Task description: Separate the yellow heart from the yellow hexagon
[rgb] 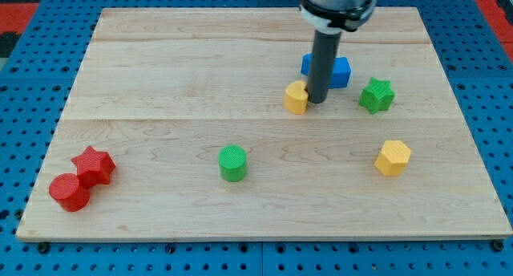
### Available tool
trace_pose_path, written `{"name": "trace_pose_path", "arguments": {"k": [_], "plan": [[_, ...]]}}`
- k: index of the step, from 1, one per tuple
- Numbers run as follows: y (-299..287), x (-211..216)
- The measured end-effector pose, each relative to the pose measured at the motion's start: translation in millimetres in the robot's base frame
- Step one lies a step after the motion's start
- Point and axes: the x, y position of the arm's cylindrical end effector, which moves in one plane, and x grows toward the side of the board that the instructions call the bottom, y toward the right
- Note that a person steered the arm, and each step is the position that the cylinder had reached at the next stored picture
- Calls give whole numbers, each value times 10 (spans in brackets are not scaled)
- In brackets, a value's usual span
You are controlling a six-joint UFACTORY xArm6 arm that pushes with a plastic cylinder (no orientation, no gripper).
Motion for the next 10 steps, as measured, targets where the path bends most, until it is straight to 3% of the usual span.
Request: {"name": "trace_pose_path", "arguments": {"k": [6,8,10], "plan": [[-771,-29],[-888,180],[-1476,240]]}}
